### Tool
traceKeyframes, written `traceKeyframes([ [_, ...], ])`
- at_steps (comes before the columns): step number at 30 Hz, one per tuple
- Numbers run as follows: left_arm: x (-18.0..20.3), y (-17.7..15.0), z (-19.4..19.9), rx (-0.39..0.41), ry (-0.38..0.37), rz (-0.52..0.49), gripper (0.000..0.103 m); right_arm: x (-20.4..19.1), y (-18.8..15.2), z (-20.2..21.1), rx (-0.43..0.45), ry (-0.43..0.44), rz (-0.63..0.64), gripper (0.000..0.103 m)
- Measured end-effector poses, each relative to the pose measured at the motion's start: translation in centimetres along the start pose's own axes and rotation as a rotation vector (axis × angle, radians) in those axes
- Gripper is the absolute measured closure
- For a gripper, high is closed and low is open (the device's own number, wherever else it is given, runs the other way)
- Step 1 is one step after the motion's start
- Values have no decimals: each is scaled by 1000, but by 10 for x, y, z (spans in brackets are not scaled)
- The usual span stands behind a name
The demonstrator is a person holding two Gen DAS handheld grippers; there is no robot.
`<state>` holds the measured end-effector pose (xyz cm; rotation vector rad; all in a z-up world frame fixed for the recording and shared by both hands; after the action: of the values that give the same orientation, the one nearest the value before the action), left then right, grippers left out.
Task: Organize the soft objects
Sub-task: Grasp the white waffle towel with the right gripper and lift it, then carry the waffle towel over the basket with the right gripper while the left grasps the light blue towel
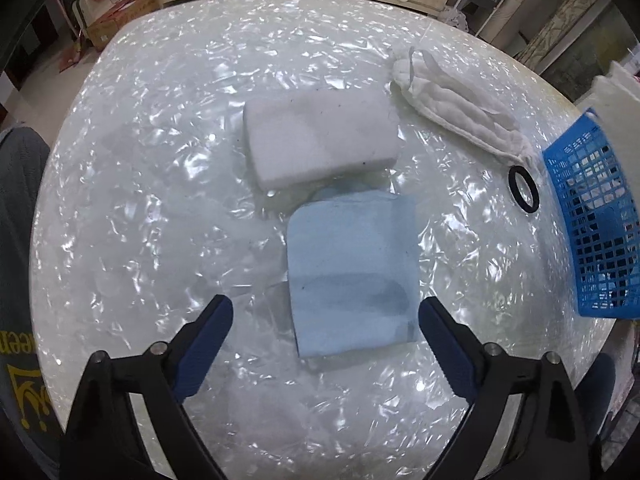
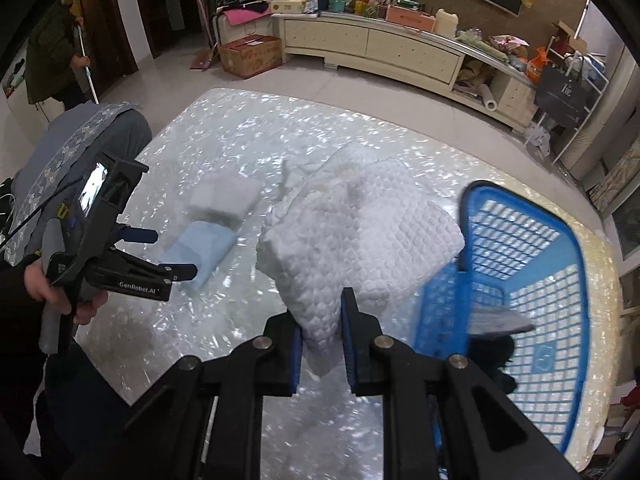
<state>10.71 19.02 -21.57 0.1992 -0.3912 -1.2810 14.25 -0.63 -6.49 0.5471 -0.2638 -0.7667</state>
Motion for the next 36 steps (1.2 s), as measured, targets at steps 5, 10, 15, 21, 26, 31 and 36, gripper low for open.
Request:
traceKeyframes([
  [5, 4, 2, -7, -12, 14, -24, 11, 19, 2, 19, 30, -21, -14, 87],
  [10, 19, 7, -19, -28, 59, -59, 12, 48, 9, 47, 75, -66, -39, 87],
  [15, 30, 17, -30, -32, 48, -34, 12, 82, 11, 70, 104, -135, -60, 87],
  [21, 36, 29, -28, -17, 8, -11, 36, 110, -5, 71, 69, -184, -80, 87],
  [26, 42, 33, -32, -19, 18, -28, 38, 120, -21, 54, 14, -176, -106, 87],
  [31, 52, 32, -35, -13, 34, -32, 42, 127, -26, 37, -27, -158, -111, 87],
  [36, 46, 32, -35, -10, 35, -21, 60, 130, -30, 21, -68, -141, -116, 87],
])
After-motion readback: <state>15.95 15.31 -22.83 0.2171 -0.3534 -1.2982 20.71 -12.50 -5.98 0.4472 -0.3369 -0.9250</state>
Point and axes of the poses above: each gripper's, at about its wrist camera, not at the fingertips, and z roughly against the way its jaws point, x to its right, y to its top, the point moved 6 cm from there along -z, roughly the way its jaws point, and after that the axes turned 6 degrees about x, right-handed, at the moved point
